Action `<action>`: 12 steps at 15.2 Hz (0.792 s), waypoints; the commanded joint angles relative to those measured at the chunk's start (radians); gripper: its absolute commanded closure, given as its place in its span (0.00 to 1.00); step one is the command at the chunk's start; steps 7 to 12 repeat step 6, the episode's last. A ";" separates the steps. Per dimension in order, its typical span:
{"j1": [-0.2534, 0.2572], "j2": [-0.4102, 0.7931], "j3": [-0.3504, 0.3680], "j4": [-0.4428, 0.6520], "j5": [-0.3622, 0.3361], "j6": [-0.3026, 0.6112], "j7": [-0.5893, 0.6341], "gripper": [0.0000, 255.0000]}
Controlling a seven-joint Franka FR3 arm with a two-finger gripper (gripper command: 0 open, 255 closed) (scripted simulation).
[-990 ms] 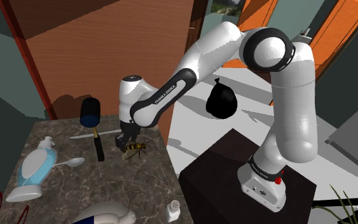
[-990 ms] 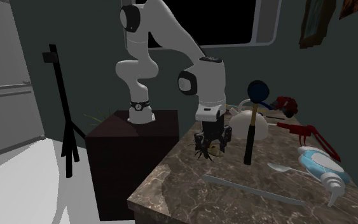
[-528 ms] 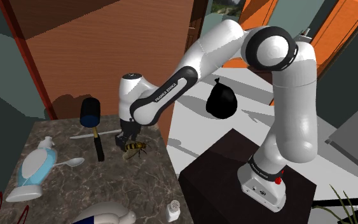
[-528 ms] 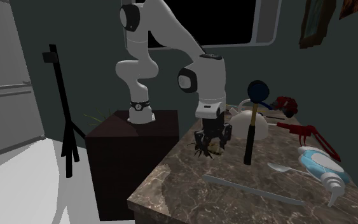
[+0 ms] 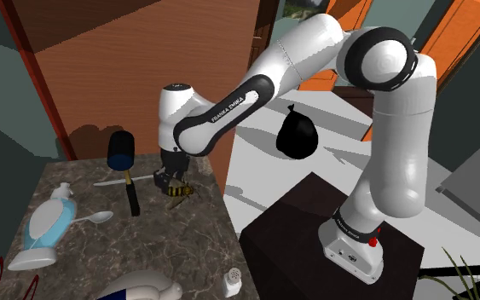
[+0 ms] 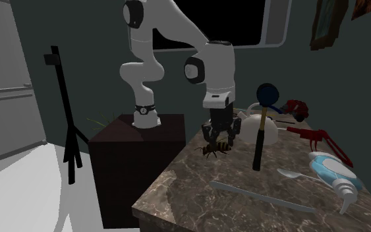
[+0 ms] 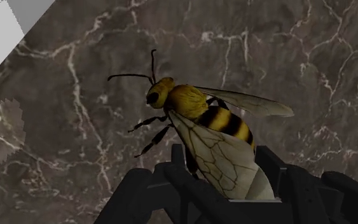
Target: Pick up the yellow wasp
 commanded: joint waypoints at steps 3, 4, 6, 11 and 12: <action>-0.007 -0.036 0.008 0.008 0.012 -0.043 -0.004 1.00; -0.008 -0.045 0.010 0.010 0.015 -0.054 -0.005 1.00; -0.008 -0.047 0.010 0.010 0.015 -0.056 -0.005 1.00; -0.008 -0.047 0.010 0.010 0.015 -0.056 -0.005 1.00; -0.008 -0.047 0.010 0.010 0.015 -0.056 -0.005 1.00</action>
